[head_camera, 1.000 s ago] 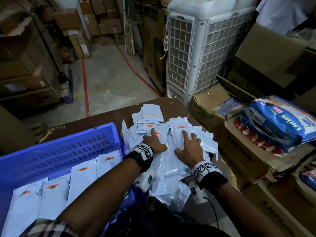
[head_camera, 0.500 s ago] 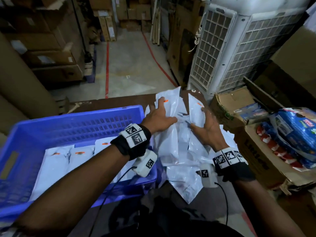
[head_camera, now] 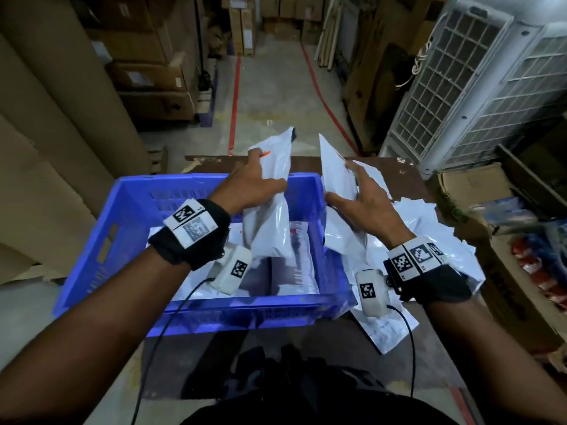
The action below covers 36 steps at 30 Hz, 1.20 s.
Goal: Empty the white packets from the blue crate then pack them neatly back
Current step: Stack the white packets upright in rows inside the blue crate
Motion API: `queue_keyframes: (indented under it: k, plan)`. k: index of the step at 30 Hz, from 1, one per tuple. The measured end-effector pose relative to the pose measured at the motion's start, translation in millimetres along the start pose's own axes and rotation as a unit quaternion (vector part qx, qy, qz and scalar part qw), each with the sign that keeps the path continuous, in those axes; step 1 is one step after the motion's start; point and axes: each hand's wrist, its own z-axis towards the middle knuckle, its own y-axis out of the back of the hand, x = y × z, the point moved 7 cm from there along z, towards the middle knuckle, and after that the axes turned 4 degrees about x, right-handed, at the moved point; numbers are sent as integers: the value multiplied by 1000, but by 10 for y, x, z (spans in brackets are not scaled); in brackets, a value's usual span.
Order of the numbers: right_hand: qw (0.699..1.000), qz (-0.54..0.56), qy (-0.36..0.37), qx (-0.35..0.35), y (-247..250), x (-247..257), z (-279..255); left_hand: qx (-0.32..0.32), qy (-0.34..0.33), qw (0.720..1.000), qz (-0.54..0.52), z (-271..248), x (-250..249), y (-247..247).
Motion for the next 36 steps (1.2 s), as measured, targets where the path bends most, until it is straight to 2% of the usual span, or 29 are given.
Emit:
queue_keyframes:
  k: [3, 6, 9, 13, 16, 21, 25, 28, 36]
  plan:
    - [999, -28, 11, 31, -241, 221, 15, 42, 33, 998, 19, -74, 340, 73]
    - [993, -73, 18, 91, -538, 387, 34, 79, 59, 994, 36, -149, 630, 104]
    - [977, -124, 24, 172, -867, 494, 22, 111, 79, 990, 33, -189, 871, 104]
    - [952, -173, -15, 251, -1187, 503, 35, 164, 122, 979, 18, -205, 1170, 31]
    - [939, -211, -31, 270, -1365, 565, 93, 169, 139, 975, 42, -195, 1327, 87]
    - [925, -225, -40, 304, -1772, 694, 260, 130, 156, 976, 79, -158, 1544, 308]
    - [921, -223, -35, 316, -2106, 821, 342, 134, 148, 971, 132, -192, 1650, 418]
    - [915, -229, -31, 330, -2394, 901, 331, 135, 169, 961, 171, -245, 1756, 510]
    - [903, -245, -37, 352, -2967, 1112, 351, 152, 173, 943, 240, -185, 2075, 502]
